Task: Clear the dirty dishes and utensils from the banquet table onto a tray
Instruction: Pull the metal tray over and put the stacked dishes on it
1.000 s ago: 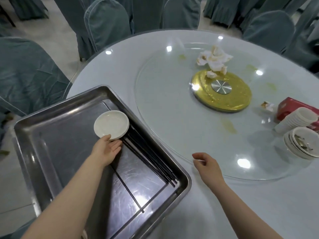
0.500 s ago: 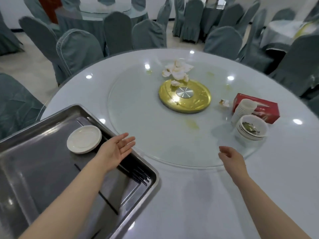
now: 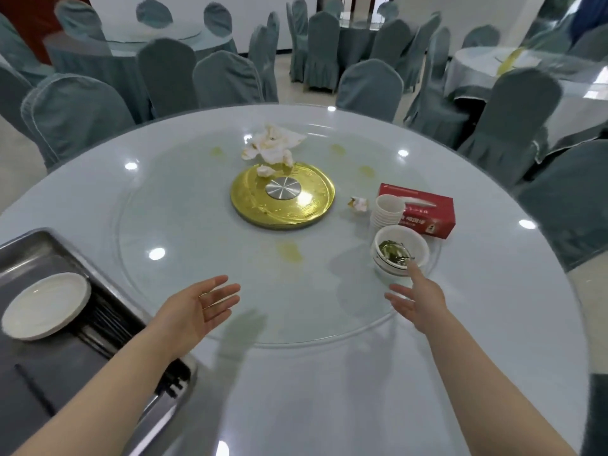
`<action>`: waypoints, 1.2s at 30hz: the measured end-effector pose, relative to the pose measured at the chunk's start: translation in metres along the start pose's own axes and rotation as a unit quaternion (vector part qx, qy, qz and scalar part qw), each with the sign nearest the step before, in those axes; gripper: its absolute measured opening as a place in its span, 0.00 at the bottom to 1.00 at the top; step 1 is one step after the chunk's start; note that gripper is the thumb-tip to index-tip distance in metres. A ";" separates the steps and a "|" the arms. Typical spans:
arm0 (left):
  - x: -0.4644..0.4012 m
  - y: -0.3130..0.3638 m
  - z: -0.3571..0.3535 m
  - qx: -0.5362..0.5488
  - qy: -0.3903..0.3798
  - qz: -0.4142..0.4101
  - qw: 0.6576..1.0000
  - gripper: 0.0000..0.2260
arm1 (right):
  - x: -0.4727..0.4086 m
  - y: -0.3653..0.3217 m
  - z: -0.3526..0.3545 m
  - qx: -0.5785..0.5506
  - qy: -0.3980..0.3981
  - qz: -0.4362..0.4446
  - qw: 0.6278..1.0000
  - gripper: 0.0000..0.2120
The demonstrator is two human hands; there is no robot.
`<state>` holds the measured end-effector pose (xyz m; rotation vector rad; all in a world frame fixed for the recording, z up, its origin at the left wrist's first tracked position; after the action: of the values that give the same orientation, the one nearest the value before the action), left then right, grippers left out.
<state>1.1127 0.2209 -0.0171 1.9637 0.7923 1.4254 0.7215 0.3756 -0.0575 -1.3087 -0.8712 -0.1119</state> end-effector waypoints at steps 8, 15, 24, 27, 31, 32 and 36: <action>-0.003 -0.013 -0.017 -0.020 0.018 -0.003 1.000 0.11 | -0.042 -0.001 -0.017 -0.033 0.007 -0.038 0.999 0.14; 0.015 -0.026 0.001 0.005 0.031 0.002 1.000 0.10 | 0.000 0.036 -0.030 0.073 -0.034 -0.038 0.996 0.08; 0.053 -0.029 0.050 -0.035 0.045 -0.038 0.998 0.11 | 0.139 0.094 -0.147 0.233 -0.233 0.010 0.944 0.05; 0.065 -0.026 0.080 -0.036 0.043 -0.043 0.998 0.12 | 0.188 0.118 -0.187 0.267 -0.281 0.022 0.921 0.06; 0.080 -0.026 0.138 -0.061 0.071 -0.056 0.994 0.10 | 0.234 0.155 -0.230 0.322 -0.305 0.043 0.895 0.12; 0.083 -0.028 0.155 -0.064 0.081 -0.056 0.993 0.11 | 0.243 0.165 -0.239 0.335 -0.308 0.046 0.889 0.13; 0.091 -0.037 0.211 -0.092 0.098 -0.046 0.990 0.12 | 0.272 0.206 -0.273 0.378 -0.317 0.068 0.867 0.11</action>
<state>1.3337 0.2899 -0.0437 1.6475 0.7958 1.5933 1.1529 0.3064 -0.0540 -0.6351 -1.2016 0.7515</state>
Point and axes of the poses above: each hand's wrist, its own x-axis away from the middle knuckle, its own z-axis out of the back of the hand, y = z × x, the point moved 9 cm from there along -x, towards the middle knuckle, and after that the axes turned 5 degrees about y, right-handed, at the moved point
